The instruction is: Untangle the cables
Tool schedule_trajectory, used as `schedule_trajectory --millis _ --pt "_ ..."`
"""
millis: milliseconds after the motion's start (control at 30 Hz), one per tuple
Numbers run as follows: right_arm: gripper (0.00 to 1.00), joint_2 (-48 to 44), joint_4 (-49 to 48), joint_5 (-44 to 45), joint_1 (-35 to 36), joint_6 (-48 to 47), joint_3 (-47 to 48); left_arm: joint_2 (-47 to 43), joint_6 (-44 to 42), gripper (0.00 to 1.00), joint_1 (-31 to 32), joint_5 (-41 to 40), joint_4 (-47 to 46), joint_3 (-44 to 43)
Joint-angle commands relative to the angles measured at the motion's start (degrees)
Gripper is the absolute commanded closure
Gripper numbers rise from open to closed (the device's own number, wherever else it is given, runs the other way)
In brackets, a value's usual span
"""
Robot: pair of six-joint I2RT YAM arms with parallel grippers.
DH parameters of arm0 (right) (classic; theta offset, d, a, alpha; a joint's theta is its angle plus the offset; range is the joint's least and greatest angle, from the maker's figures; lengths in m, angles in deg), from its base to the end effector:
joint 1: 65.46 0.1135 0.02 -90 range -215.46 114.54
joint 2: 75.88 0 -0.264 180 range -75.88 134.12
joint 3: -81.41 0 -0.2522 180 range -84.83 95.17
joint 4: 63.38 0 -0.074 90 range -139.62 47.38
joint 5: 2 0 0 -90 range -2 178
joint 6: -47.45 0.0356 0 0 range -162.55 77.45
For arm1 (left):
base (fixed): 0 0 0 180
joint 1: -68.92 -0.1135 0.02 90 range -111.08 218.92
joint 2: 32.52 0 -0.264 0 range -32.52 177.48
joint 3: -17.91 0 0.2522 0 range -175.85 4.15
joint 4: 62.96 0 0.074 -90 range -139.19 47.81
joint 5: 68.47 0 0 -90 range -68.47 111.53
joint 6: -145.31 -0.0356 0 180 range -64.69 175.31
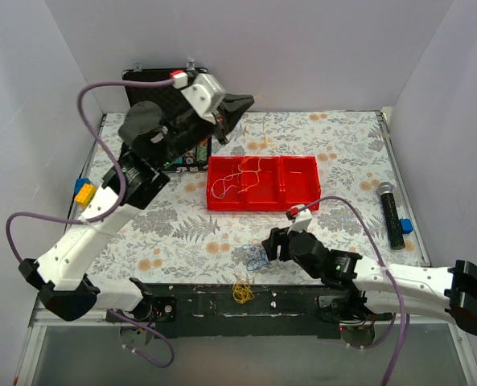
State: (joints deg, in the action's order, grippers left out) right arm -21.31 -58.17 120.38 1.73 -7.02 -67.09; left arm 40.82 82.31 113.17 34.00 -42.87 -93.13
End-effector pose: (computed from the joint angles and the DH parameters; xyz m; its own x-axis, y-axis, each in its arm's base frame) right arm 0.0915 0.1683 0.1805 -0.4956 0.0875 -0.8641 -0.3780 0.8740 0.3053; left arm 0.1719 -0.1782 0.5535 -0.1832 -0.4404 -0.8789 0.8368 0.3994 -0.3745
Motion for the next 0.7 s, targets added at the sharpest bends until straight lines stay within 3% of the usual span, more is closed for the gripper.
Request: schedule_trajectory --millis 0,367,667 --pt "0.27 -6.5 3.2 3.8 0.3 -1.3 2.2 0.2 -0.2 0.99 -0.2 -2.3 1.1 5.1" --pt "0.3 -22.5 8.5 8.1 0.2 0.2 -0.1 12.1 -1.9 1.0 -0.2 -6.6 0.1 12.4" --pt "0.31 -27.3 15.7 10.9 0.2 1.5 -0.1 20.3 -3.0 1.0 -0.2 -6.8 -2.5 12.2"
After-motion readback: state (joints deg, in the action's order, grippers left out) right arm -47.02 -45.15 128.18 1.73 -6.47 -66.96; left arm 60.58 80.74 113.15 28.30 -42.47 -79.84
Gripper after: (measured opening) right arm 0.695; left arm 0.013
